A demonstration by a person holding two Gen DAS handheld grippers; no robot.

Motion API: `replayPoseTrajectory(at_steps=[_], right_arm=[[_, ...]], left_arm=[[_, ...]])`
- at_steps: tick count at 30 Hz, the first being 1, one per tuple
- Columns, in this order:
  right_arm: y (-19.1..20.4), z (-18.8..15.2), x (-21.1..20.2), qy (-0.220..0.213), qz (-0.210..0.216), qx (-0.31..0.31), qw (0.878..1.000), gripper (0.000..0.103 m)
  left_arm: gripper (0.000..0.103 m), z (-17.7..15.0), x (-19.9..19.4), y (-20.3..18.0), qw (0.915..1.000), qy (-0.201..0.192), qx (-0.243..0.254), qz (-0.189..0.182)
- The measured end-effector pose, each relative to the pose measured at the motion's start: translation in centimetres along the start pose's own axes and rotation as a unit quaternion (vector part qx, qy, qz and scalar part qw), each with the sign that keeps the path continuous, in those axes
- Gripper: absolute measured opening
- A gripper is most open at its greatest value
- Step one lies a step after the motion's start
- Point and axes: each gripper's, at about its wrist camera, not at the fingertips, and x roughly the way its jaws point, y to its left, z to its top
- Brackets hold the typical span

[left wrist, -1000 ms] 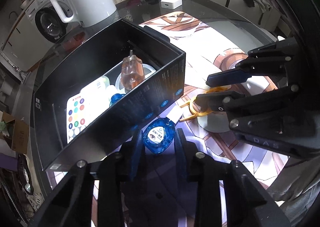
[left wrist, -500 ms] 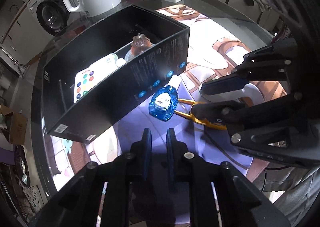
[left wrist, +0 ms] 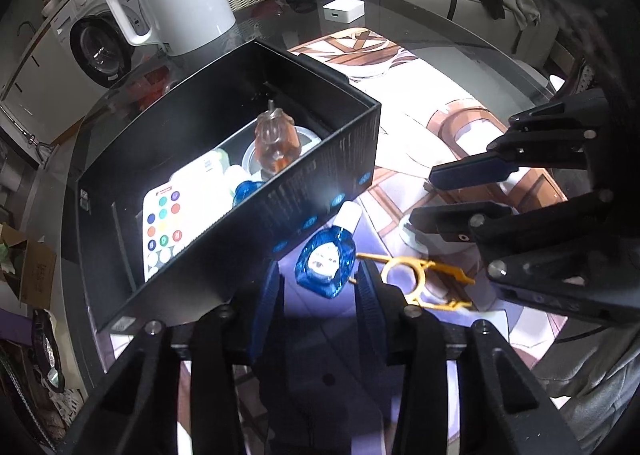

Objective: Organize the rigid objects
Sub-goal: 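Grasp the blue labelled bottle with the left tool while the right tool grasps the yellow clip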

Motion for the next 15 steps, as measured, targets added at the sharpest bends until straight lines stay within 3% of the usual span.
replayPoseTrajectory(at_steps=[6,10,15], right_arm=[[-0.3,-0.2,-0.6,-0.008,0.014,-0.005,1.000,0.028],[0.1,-0.2,-0.4,-0.007,0.020,-0.008,1.000,0.028],[0.3,-0.4,-0.3,-0.005,0.025,-0.011,1.000,0.028]], left_arm=[[0.041,0.9,1.3,0.3,0.9991,0.020,-0.019,-0.033],[0.033,0.9,1.7,0.2,0.9981,0.028,-0.024,-0.050],[0.030,0.3,1.3,0.0,0.9982,0.032,-0.024,-0.046]])
